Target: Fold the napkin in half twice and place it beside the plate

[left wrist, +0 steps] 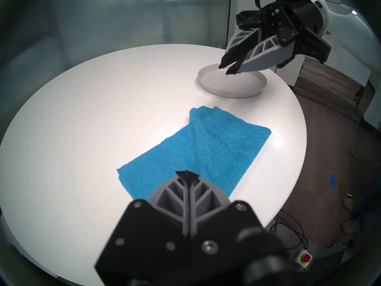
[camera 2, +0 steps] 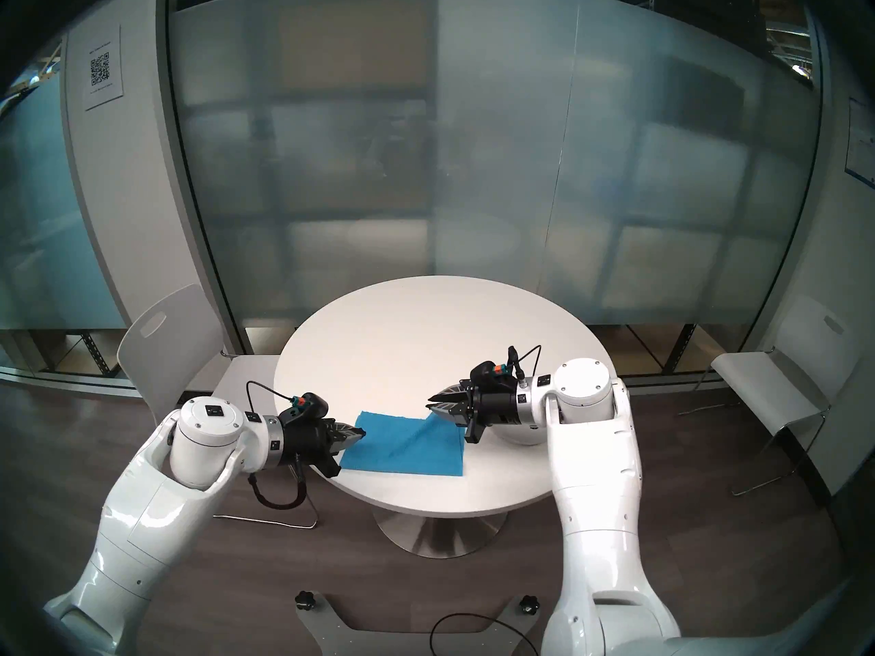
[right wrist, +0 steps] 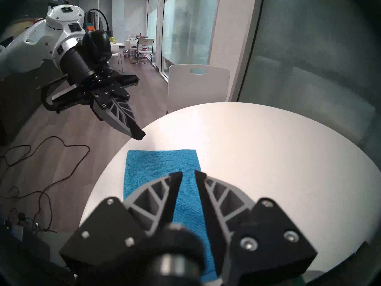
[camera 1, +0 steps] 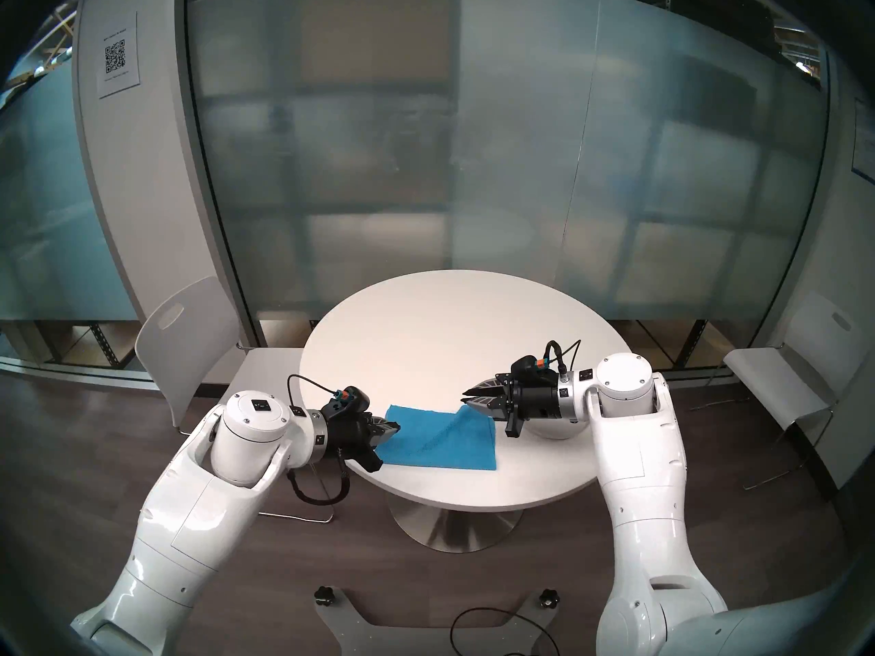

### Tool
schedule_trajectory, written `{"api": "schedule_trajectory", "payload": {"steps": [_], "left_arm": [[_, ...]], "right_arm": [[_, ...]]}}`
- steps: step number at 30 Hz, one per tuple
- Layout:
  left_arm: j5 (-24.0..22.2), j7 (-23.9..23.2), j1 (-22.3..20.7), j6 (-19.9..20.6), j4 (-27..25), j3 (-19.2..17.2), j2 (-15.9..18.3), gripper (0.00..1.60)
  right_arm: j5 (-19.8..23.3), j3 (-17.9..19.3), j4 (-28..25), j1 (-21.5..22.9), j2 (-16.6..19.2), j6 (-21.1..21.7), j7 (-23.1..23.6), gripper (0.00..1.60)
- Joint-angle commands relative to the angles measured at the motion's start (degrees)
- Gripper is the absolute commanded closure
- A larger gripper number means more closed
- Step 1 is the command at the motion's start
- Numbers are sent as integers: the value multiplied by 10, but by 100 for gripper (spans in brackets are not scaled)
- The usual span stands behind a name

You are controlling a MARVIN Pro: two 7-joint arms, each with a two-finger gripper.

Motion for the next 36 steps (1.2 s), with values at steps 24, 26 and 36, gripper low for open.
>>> {"api": "schedule_trajectory", "payload": {"steps": [24,26,36], "left_arm": [[40,95,-17,-82,40,21,-60,160],[42,96,-17,-82,40,23,-62,160],[50,107,-14,-87,46,28,-66,160]], "right_arm": [[-21,34,-63,-85,-23,7,-35,92],[-22,37,-54,-84,-28,-1,-50,92],[-18,41,-21,-78,-38,-41,-97,90]]}}
